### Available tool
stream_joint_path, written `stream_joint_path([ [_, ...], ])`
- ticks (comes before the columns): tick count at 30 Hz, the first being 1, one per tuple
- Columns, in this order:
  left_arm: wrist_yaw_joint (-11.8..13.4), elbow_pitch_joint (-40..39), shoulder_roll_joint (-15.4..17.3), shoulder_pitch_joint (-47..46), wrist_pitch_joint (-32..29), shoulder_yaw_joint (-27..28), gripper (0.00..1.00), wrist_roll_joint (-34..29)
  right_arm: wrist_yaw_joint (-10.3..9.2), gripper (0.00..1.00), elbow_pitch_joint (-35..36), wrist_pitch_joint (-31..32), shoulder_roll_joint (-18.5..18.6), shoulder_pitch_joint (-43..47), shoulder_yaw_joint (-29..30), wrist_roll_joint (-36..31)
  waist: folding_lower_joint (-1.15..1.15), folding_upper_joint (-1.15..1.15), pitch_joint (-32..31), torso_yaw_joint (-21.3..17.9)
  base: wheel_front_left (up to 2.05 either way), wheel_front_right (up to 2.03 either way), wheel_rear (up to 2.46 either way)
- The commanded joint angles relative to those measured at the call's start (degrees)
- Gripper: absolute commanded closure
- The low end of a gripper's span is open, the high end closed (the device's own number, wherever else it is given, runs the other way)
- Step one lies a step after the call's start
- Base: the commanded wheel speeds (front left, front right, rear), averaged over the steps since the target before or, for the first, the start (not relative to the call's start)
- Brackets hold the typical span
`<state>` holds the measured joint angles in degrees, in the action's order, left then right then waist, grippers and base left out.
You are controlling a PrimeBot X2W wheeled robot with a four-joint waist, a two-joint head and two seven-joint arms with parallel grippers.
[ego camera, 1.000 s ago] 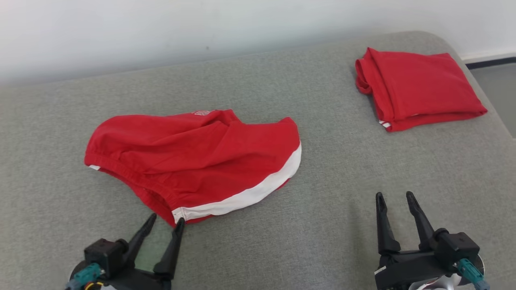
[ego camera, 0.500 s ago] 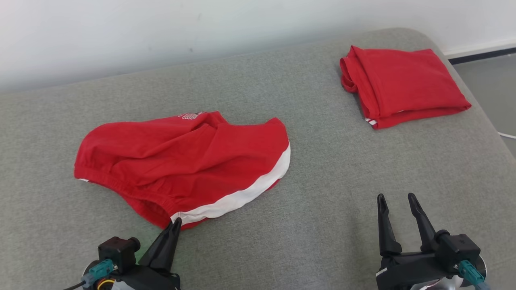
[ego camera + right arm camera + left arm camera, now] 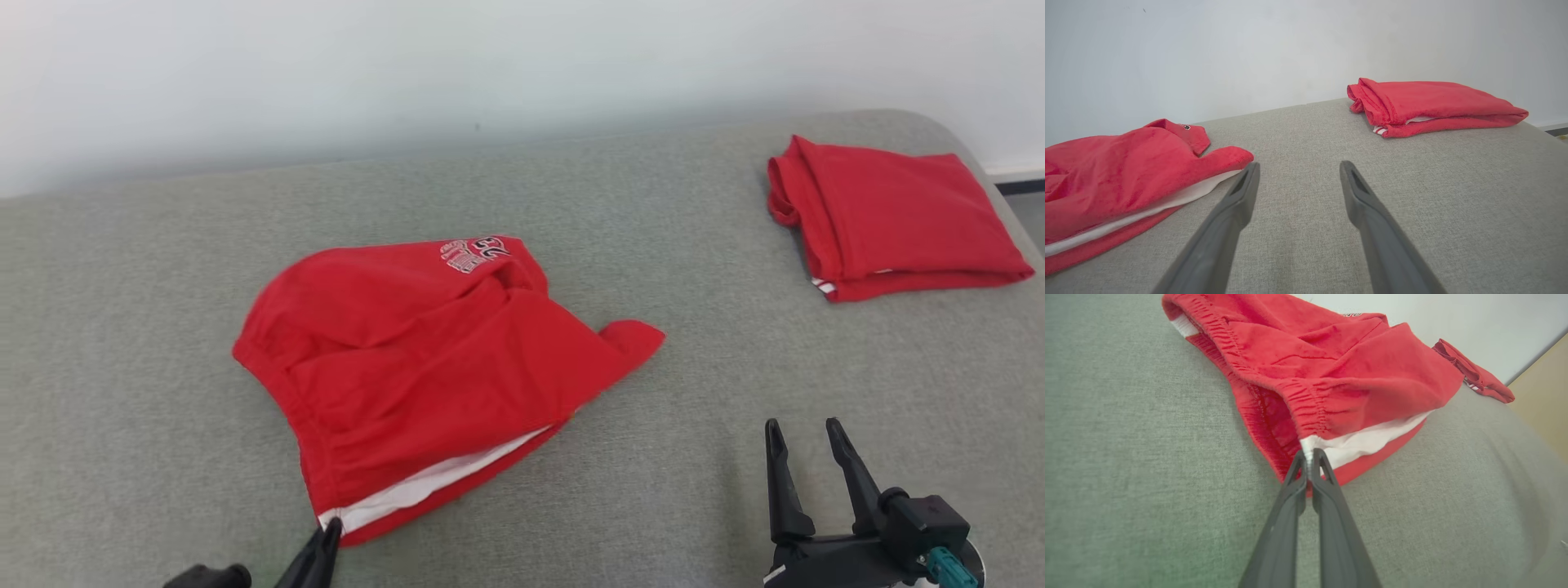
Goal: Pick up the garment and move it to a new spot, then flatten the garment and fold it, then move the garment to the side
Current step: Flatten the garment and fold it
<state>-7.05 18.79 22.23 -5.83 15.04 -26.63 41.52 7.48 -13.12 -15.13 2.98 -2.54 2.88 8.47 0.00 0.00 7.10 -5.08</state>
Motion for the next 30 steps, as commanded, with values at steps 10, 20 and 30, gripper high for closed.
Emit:
stream_joint_path([
  [10,2.9,-5.4,-1.1,4.3,0.1,1.1,0.0,-0.6,0.0,0.0,-0.9,0.0,1.1,1.6,0.3,0.5,0.0,0.0,-2.7,3.6,0.0,0.0,0.0],
  [20,6.2,-14.7,-6.5,7.4,0.2,14.9,0.0,-10.4,0.0,0.0,-1.6,0.0,2.8,1.4,-0.2,0.4,0.0,0.0,-3.9,5.5,0.0,0.0,0.0],
  [30,8.3,-16.3,-8.7,8.6,0.2,23.6,0.0,-26.1,0.01,0.0,-6.3,1.9,6.3,-3.9,-4.6,0.8,0.0,0.0,-4.8,7.0,0.0,0.0,0.0],
])
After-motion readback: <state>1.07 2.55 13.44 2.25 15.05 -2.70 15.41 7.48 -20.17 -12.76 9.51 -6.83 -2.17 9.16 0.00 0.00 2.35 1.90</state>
